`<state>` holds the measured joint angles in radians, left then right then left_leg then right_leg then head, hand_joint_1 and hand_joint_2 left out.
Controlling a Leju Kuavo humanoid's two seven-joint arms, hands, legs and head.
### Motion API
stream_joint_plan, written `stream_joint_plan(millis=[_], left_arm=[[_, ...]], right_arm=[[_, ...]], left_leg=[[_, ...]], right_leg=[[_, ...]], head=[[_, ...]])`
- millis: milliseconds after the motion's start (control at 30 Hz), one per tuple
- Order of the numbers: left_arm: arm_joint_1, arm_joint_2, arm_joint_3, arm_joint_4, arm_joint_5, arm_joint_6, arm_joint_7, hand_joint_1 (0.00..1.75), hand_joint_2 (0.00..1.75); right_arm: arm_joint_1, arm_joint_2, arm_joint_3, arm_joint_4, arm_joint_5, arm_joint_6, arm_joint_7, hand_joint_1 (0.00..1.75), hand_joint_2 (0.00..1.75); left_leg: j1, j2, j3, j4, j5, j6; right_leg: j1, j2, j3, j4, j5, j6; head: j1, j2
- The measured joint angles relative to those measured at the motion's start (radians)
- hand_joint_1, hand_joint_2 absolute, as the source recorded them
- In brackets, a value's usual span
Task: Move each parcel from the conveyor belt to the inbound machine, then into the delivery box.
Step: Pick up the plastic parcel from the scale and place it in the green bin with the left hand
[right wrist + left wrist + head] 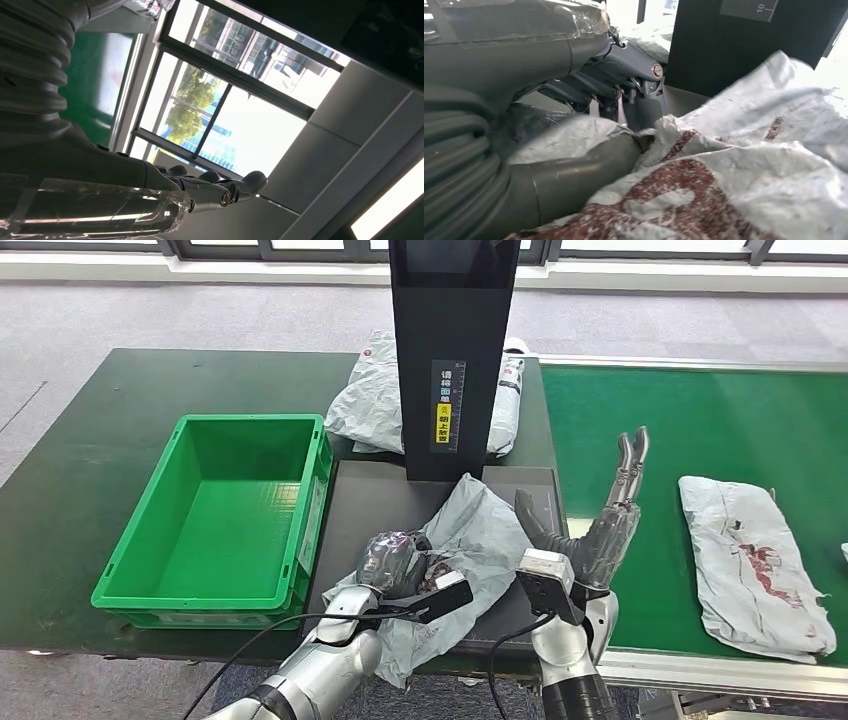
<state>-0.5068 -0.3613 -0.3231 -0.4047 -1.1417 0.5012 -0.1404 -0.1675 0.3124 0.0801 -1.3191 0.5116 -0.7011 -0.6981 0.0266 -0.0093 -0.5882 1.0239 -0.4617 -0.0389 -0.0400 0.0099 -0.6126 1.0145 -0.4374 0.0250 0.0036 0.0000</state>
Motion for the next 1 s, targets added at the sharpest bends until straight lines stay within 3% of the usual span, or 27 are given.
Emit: stream_joint_plan(millis=[200, 333, 533, 1000], left_arm=[[-0.002, 0.000, 0.000, 0.007, -0.017, 0.015, 0.005, 1.75, 1.75], [0.016, 0.001, 0.004, -0.034, -0.122, 0.140, 0.044, 1.75, 1.75], [0.101, 0.008, 0.107, -0.393, -0.331, 0.197, 0.011, 1.75, 1.75], [0.192, 0.033, 0.238, -0.976, -0.295, 0.199, -0.064, 1.75, 1.75]], right_arm=[[0.000, 0.000, 0.000, 0.000, -0.005, 0.000, 0.000, 0.00, 1.75], [0.003, 0.000, 0.000, 0.000, 0.000, 0.000, 0.000, 0.00, 1.75], [0.008, -0.001, -0.004, 0.000, 0.015, 0.000, 0.000, 0.00, 1.75], [0.011, -0.001, -0.035, 0.020, 0.047, 0.001, 0.000, 0.00, 1.75]], left_leg=[[0.000, 0.000, 0.000, 0.000, 0.000, 0.000], [0.000, 0.000, 0.000, 0.000, 0.000, 0.000], [0.000, 0.001, -0.002, 0.000, 0.000, 0.000], [0.001, 0.000, -0.005, 0.000, 0.001, 0.000]], right_leg=[[0.000, 0.000, 0.000, 0.000, 0.000, 0.000], [0.000, 0.000, 0.000, 0.000, 0.000, 0.000], [0.000, 0.001, -0.002, 0.000, 0.000, 0.000], [0.000, 0.000, -0.003, 0.001, 0.000, 0.000]], head=[[0.000, 0.000], [0.000, 0.000], [0.000, 0.000], [0.000, 0.000]])
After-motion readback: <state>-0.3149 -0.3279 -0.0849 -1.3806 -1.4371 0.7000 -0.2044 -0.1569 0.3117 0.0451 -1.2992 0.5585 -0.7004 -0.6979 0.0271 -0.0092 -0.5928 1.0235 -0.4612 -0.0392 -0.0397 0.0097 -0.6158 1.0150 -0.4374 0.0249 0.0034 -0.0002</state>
